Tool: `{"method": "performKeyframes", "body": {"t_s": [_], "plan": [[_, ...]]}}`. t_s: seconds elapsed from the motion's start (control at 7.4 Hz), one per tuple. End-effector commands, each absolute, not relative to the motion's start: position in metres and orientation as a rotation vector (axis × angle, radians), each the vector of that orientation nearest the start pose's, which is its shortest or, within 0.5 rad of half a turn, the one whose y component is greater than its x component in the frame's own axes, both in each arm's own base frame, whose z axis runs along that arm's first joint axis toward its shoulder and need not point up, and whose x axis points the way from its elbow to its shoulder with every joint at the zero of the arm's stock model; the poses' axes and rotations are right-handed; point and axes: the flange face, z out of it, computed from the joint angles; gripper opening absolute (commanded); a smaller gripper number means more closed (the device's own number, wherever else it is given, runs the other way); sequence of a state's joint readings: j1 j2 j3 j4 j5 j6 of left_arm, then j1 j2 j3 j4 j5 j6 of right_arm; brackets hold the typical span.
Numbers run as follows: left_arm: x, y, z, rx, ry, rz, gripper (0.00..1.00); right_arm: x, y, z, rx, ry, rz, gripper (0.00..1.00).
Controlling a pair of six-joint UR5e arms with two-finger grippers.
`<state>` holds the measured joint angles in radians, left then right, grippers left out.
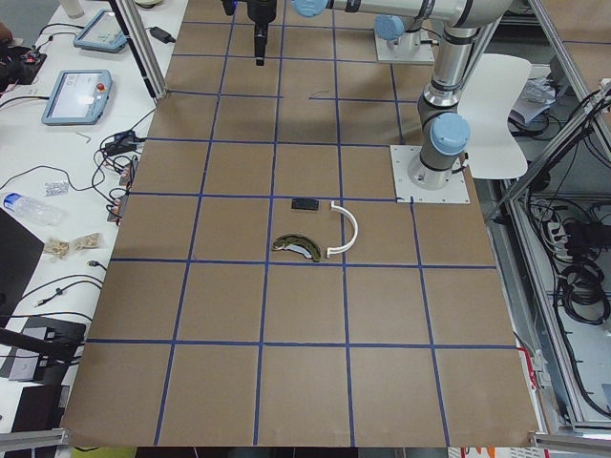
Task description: Place bearing gear from tray to pile
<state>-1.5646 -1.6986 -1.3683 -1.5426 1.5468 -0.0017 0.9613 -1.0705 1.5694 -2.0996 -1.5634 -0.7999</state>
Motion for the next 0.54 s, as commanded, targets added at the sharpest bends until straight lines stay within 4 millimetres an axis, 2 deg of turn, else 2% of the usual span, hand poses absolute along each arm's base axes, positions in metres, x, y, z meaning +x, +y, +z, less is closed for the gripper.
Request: {"method": "performKeyframes", "body": {"t_s": [0.0, 0.14, 0.27, 0.41], "plan": [[-0.131, -0.555, 0.525, -0.013, 3.16, -0.163, 1.0, -0.1, -0.616, 0.232, -0.133, 3.094, 0.028, 0.0], [-0.132, -0.555, 0.525, -0.01, 3.162, -0.165, 1.0, -0.018, -0.607, 0.232, -0.054, 3.095, 0.042, 0.0], [-0.132, -0.555, 0.525, -0.01, 3.162, -0.165, 1.0, 0.071, -0.599, 0.233, 0.035, 3.105, 0.009, 0.0], [-0.132, -0.555, 0.525, -0.01, 3.162, -0.165, 1.0, 0.159, -0.582, 0.232, 0.156, 3.103, -0.009, 0.0]]}}
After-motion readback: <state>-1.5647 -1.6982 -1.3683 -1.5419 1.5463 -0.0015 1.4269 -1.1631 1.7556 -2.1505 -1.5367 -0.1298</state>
